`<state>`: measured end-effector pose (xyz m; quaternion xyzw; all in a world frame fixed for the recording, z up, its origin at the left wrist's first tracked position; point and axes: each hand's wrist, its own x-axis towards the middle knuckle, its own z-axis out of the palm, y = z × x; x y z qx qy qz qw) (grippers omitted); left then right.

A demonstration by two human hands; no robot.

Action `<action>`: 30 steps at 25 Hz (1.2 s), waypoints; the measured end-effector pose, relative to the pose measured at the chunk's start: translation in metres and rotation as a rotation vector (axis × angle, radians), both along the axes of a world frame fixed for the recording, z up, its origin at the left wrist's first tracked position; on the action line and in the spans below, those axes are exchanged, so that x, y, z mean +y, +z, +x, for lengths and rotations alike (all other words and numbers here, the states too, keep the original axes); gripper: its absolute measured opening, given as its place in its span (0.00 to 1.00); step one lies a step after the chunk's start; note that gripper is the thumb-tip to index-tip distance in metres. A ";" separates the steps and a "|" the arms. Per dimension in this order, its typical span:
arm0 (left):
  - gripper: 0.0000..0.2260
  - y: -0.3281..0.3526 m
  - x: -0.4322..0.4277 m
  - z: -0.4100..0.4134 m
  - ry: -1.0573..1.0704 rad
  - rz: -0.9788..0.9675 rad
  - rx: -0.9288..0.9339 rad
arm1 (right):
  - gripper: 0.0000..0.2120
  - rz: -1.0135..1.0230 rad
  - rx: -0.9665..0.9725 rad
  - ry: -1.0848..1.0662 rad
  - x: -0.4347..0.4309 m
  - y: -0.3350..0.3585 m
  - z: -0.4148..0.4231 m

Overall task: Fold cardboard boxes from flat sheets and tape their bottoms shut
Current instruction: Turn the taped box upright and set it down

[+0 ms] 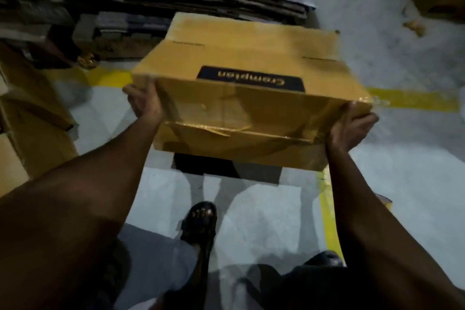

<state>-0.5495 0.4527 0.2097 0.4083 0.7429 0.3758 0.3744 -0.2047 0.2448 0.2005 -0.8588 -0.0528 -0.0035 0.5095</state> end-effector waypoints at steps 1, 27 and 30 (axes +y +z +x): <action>0.23 -0.012 -0.015 -0.011 0.054 -0.040 -0.099 | 0.28 -0.019 0.012 -0.013 -0.016 -0.004 -0.003; 0.23 -0.052 -0.070 -0.023 -0.079 -0.227 -0.038 | 0.19 -0.161 0.381 -0.129 -0.087 -0.034 0.008; 0.32 -0.055 -0.075 -0.049 0.077 -0.263 -0.114 | 0.22 -0.131 0.328 -0.152 -0.111 -0.038 0.000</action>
